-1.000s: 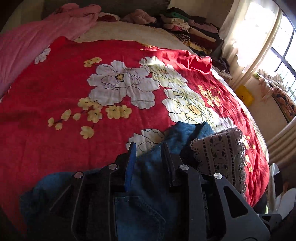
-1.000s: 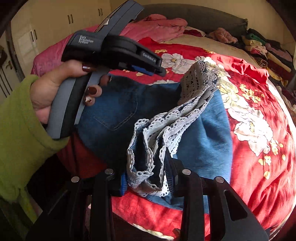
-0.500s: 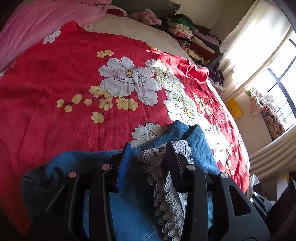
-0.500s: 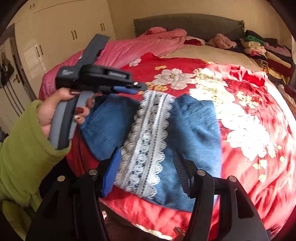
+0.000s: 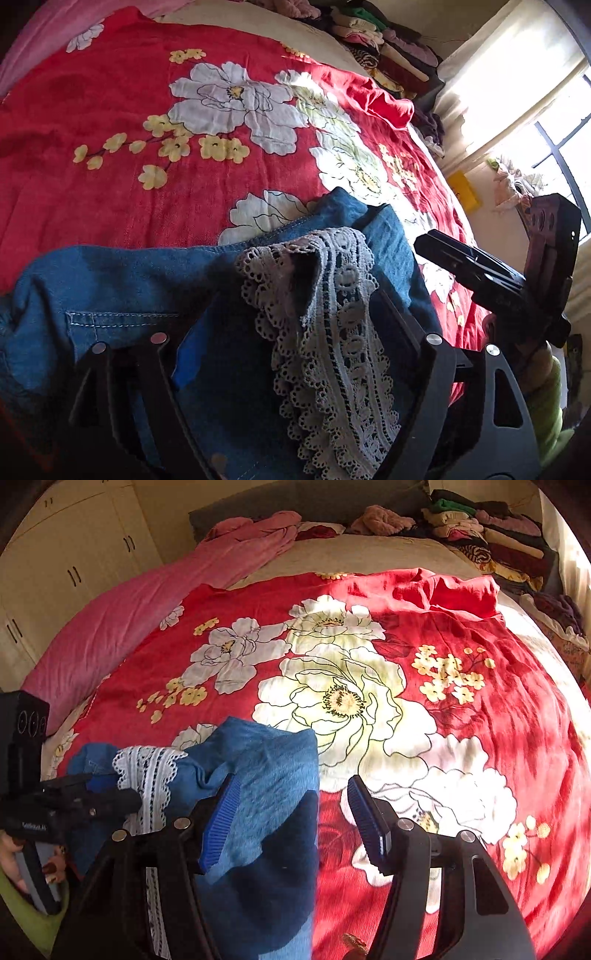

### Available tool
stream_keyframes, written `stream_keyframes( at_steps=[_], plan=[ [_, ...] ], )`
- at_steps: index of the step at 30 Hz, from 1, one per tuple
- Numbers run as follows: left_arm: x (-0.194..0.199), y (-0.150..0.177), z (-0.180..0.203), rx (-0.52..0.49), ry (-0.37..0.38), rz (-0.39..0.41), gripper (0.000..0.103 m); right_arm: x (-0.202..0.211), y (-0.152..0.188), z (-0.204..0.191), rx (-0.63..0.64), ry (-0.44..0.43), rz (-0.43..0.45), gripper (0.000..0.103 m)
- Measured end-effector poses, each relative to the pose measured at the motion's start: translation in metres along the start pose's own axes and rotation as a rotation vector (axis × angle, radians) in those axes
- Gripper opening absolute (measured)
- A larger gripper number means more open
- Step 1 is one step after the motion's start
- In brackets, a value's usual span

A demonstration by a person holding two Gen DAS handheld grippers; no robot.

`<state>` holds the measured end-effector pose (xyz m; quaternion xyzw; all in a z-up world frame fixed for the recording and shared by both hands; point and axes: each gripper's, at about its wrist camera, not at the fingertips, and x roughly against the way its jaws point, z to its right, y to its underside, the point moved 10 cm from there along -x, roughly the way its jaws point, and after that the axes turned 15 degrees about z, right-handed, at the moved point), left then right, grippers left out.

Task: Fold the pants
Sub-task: 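Lift the lace-hemmed end with both grippers and fold it over the denim, then lower the folded end onto the denim and open both grippers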

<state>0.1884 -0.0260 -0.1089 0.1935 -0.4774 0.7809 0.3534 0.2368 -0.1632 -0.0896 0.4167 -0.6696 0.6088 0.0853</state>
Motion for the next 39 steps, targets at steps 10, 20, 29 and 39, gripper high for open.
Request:
stream_keyframes(
  at_steps=[10, 20, 29, 39],
  plan=[
    [-0.011, -0.008, 0.007, 0.000, -0.038, 0.018, 0.013, -0.050, 0.005, 0.000, -0.160, -0.146, -0.115, 0.013],
    [-0.031, -0.026, 0.013, -0.111, -0.073, 0.020, 0.013, -0.037, -0.007, 0.044, -0.199, -0.027, -0.008, 0.017],
    [-0.005, -0.021, -0.001, -0.126, -0.114, 0.049, 0.040, 0.023, -0.017, 0.047, -0.175, -0.015, 0.116, 0.064],
    [0.035, -0.001, 0.017, -0.217, -0.128, 0.074, 0.067, 0.085, 0.010, 0.032, -0.045, 0.040, 0.174, 0.086]
  ],
)
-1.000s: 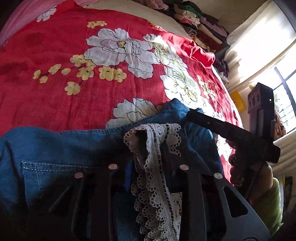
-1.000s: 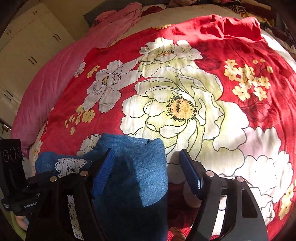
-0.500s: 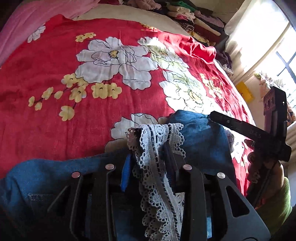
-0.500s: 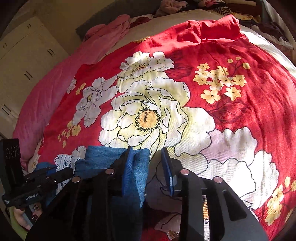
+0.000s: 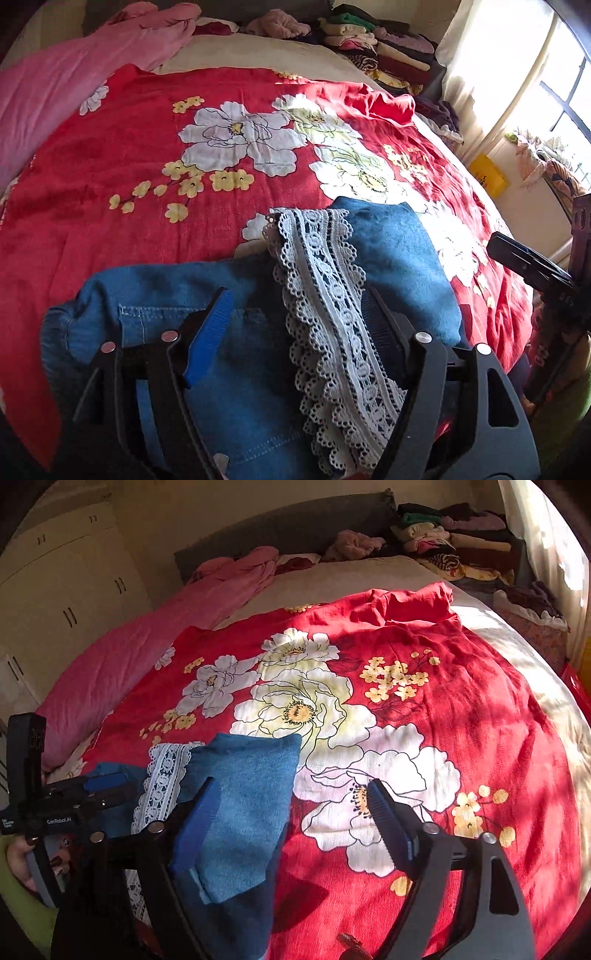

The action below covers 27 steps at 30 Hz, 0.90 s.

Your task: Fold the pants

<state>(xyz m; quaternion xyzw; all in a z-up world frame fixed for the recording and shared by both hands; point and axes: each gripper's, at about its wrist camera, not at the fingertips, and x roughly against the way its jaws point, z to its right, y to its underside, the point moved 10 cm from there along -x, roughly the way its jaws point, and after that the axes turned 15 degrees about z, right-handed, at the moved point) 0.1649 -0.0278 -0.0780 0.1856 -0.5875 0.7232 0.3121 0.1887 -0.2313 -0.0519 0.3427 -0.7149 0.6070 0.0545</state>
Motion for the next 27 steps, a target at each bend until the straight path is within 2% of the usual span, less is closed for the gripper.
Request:
stream_keyframes(
  at_steps=[6, 9, 15, 19, 20, 21, 22, 24, 27],
  plan=[
    [0.017, 0.017, 0.010, -0.005, 0.016, -0.012, 0.074, 0.022, 0.028, -0.011, 0.041, -0.001, -0.028, 0.086],
    [0.026, 0.030, 0.012, 0.007, 0.021, -0.026, 0.074, 0.028, 0.044, -0.018, 0.068, -0.003, -0.050, 0.086],
    [0.033, 0.068, 0.023, 0.049, 0.058, -0.098, 0.074, 0.029, 0.070, -0.030, 0.099, -0.017, -0.089, 0.086],
    [0.026, 0.091, 0.030, 0.059, 0.049, -0.135, 0.074, 0.030, 0.074, -0.031, 0.106, -0.013, -0.094, 0.086],
    [0.024, 0.093, 0.032, 0.058, 0.048, -0.132, 0.066, 0.031, 0.074, -0.030, 0.106, -0.008, -0.093, 0.086],
    [0.023, 0.095, 0.037, 0.053, 0.058, -0.131, 0.034, 0.031, 0.074, -0.030, 0.108, -0.006, -0.094, 0.086],
    [0.022, 0.097, 0.041, 0.050, 0.068, -0.137, 0.024, 0.031, 0.074, -0.030, 0.112, -0.002, -0.093, 0.086],
    [0.027, 0.096, 0.044, 0.024, 0.068, -0.129, 0.014, 0.034, 0.074, -0.032, 0.124, -0.004, -0.093, 0.086],
    [0.039, 0.096, 0.038, 0.003, 0.058, -0.120, 0.014, 0.042, 0.072, -0.044, 0.140, -0.039, -0.074, 0.086]
  ],
)
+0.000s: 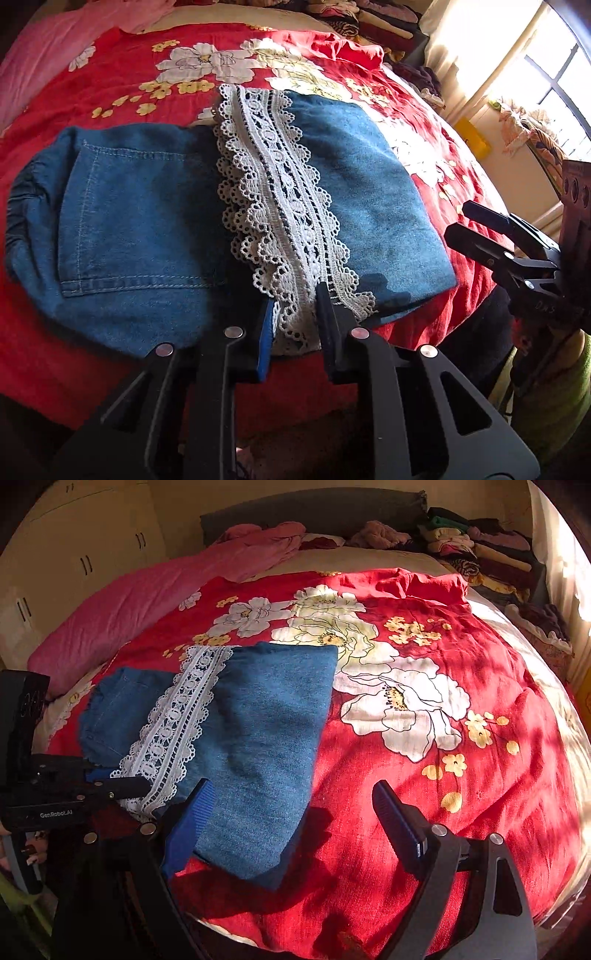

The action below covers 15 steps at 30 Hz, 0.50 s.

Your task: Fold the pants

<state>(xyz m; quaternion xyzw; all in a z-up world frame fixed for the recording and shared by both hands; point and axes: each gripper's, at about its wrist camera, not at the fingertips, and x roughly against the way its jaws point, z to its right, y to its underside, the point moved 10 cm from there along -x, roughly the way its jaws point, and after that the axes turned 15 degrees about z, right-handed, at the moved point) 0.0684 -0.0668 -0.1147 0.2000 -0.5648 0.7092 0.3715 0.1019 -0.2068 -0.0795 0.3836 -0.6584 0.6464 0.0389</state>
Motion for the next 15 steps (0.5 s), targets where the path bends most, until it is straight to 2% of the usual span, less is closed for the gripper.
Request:
stream_keyframes(
  at_steps=[4, 7, 10, 12, 15],
  plan=[
    [-0.001, 0.007, -0.005, -0.015, -0.027, -0.012, 0.017, -0.001, -0.002, -0.028, 0.065, -0.043, 0.007, 0.086],
    [0.000, 0.005, -0.004, -0.042, -0.042, -0.006, 0.019, -0.004, 0.002, -0.045, 0.105, -0.071, -0.009, 0.079],
    [0.000, 0.006, -0.005, -0.044, -0.045, -0.008, 0.021, -0.007, 0.007, -0.051, 0.112, -0.084, -0.029, 0.078],
    [0.001, 0.006, -0.005, -0.045, -0.045, -0.006, 0.021, -0.008, 0.010, -0.052, 0.112, -0.089, -0.039, 0.066],
    [0.001, 0.006, -0.005, -0.050, -0.049, -0.006, 0.021, -0.007, 0.010, -0.050, 0.111, -0.085, -0.041, 0.066]
  ],
)
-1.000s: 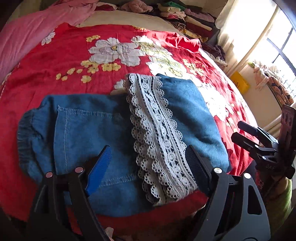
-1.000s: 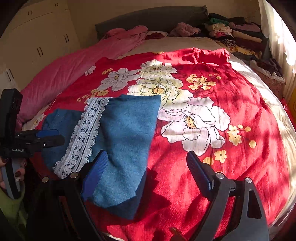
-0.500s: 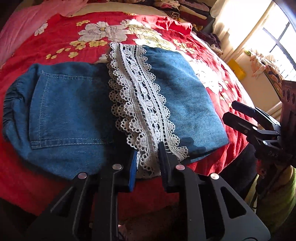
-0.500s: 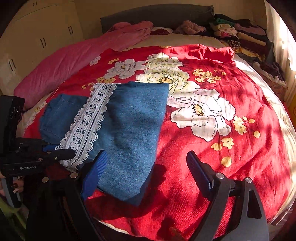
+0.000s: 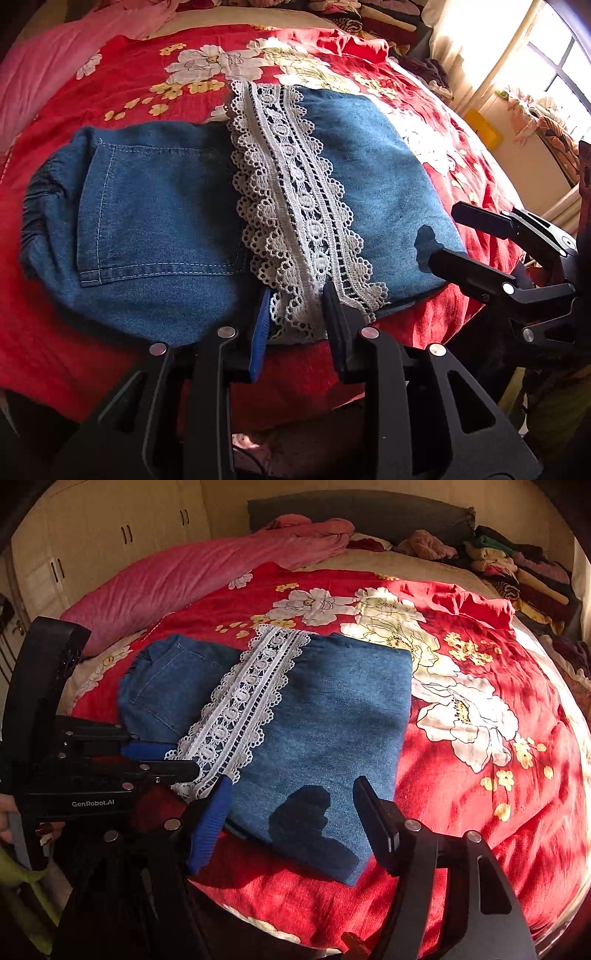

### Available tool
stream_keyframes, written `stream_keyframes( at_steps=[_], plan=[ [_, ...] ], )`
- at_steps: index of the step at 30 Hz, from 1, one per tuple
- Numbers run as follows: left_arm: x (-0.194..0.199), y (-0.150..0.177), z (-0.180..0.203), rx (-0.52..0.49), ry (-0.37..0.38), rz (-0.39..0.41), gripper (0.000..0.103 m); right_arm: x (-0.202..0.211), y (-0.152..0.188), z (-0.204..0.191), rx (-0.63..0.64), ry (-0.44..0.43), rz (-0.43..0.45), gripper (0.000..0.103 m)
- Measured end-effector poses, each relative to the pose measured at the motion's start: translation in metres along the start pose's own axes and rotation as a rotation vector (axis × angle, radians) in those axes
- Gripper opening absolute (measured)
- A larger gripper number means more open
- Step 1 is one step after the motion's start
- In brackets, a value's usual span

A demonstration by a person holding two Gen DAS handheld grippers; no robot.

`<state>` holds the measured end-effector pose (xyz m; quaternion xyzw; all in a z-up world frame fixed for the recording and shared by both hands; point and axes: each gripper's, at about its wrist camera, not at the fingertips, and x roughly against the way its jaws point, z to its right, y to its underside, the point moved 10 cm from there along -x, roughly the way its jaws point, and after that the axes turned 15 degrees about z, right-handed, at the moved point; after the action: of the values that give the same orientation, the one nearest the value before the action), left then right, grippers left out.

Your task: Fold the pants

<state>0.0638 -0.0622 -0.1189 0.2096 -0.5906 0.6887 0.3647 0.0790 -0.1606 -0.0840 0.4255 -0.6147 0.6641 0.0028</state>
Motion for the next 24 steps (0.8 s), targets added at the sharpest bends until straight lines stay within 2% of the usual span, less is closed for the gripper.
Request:
stream_keyframes(
  at_steps=[3, 5, 8, 15, 24],
  plan=[
    [0.002, 0.000, -0.001, -0.008, -0.009, 0.003, 0.022, -0.001, 0.005, 0.004, -0.007, 0.006, -0.016, 0.066],
    [0.002, 0.001, -0.001, -0.008, -0.013, 0.002, 0.023, -0.006, 0.015, 0.009, -0.011, 0.018, -0.059, 0.066],
    [-0.001, 0.004, -0.004, -0.001, -0.013, -0.007, 0.027, -0.015, 0.040, 0.020, -0.007, 0.056, -0.151, 0.059],
    [-0.003, 0.005, -0.004, 0.002, -0.008, -0.012, 0.030, -0.014, 0.050, 0.028, -0.042, 0.057, -0.159, 0.059],
    [-0.003, 0.004, -0.004, 0.004, -0.004, -0.009, 0.030, -0.003, 0.038, 0.032, -0.086, 0.050, -0.116, 0.063]
  ],
)
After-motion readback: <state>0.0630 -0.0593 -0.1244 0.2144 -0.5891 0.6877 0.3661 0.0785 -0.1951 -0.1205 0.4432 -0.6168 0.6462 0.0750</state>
